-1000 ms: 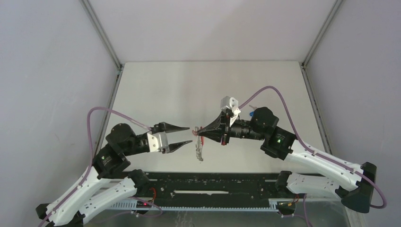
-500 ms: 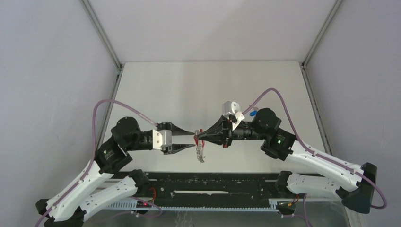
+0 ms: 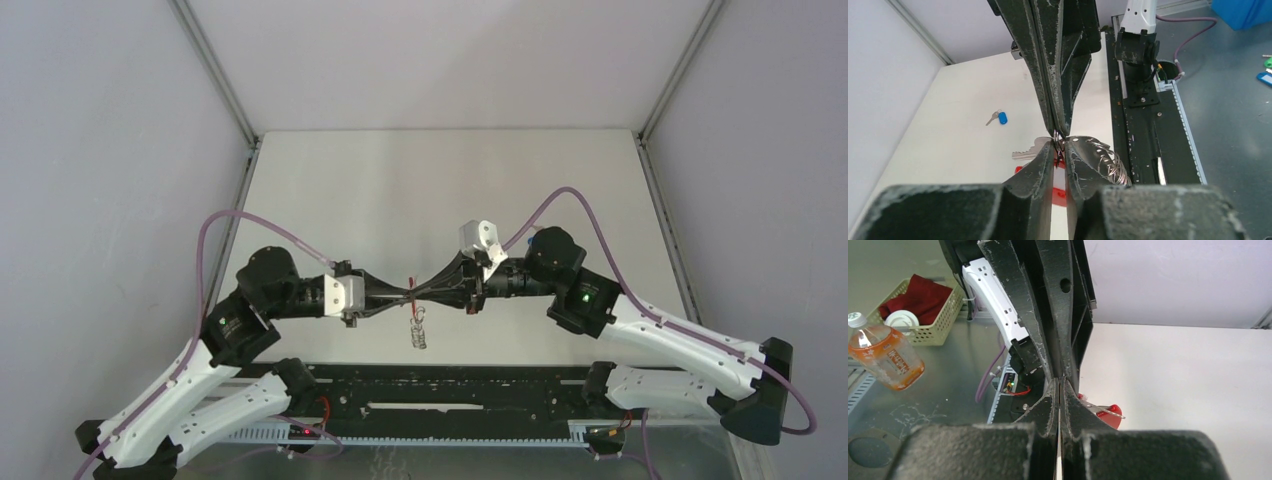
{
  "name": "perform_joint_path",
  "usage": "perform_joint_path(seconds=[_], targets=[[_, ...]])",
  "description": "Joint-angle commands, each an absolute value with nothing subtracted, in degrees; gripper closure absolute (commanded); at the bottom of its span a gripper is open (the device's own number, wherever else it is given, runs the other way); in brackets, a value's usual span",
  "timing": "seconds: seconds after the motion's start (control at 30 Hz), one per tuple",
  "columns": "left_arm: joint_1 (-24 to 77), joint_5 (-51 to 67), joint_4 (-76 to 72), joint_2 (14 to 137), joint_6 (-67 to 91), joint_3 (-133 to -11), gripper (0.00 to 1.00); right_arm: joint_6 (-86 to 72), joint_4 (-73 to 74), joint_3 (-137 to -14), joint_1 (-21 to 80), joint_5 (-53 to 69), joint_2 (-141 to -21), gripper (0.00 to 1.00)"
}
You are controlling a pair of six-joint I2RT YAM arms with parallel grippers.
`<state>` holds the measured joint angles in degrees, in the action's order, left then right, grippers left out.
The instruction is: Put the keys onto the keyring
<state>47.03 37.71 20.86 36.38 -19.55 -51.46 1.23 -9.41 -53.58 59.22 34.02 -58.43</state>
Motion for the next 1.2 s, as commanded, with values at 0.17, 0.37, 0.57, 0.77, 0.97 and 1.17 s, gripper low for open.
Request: perform_joint_path(seconds=[0.17, 0.37, 0.57, 0.77, 0.97, 1.17], targets=[[47.27, 37.20, 22.23, 37.03, -20.83, -54.43, 1.00, 5.06, -7.88, -58.58, 60.53, 34.45, -59.33, 1.00], [47.23, 36.64, 24.48, 37.42, -21.10, -55.30, 1.00, 4.17, 1.55, -64.03, 58.95, 35.53, -60.43, 0.74], [47.28, 30.62, 27.42, 38.13, -25.59, -55.77, 1.00, 9.26, 32.79, -81.50, 54.71, 36.10, -66.73, 0.40], [47.23, 27.93, 28.50, 40.15, -26.06, -57.47, 1.00, 17.21, 53.14, -97.08, 56.30, 28.63, -77.59, 0.46], [47.24, 27.88, 29.00, 40.04, -27.01, -57.14, 1.00, 22.21, 59.33, -104.51, 59.81, 24.97, -82.64, 0.57], [47.24, 28.73, 29.18, 39.66, -27.42, -56.73, 1.00, 24.28, 61.41, -107.92, 61.67, 23.93, -85.88, 0.61]])
